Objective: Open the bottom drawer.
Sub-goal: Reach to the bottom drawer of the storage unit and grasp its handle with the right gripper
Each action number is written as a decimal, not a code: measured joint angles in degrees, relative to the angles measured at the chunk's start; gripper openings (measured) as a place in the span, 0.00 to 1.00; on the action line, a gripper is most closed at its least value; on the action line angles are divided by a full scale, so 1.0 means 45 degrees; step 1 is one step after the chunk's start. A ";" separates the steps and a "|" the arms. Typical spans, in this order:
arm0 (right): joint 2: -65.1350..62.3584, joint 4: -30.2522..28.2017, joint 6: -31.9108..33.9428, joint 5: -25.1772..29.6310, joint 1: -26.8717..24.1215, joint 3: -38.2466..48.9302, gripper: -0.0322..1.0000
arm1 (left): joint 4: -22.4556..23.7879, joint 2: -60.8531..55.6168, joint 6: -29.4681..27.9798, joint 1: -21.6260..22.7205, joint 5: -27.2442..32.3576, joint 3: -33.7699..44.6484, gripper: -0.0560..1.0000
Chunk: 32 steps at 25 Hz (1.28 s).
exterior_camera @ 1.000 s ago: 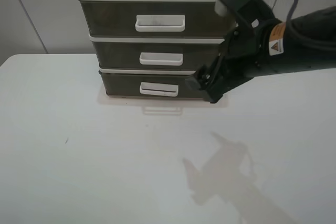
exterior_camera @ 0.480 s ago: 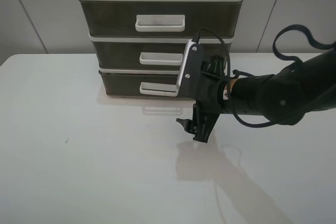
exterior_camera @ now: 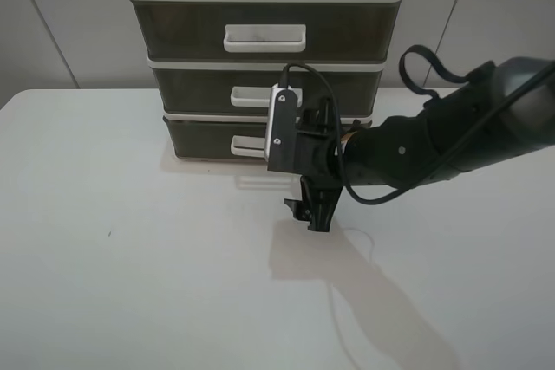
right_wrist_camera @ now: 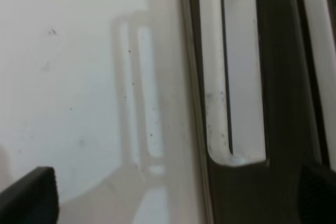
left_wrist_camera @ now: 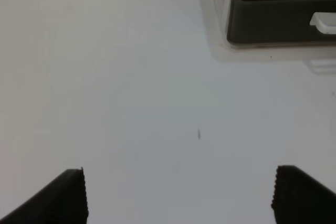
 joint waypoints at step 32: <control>0.1268 0.0292 -0.0053 0.0562 0.0692 -0.1228 0.77 | 0.0000 0.0000 0.0000 0.0000 0.0000 0.0000 0.73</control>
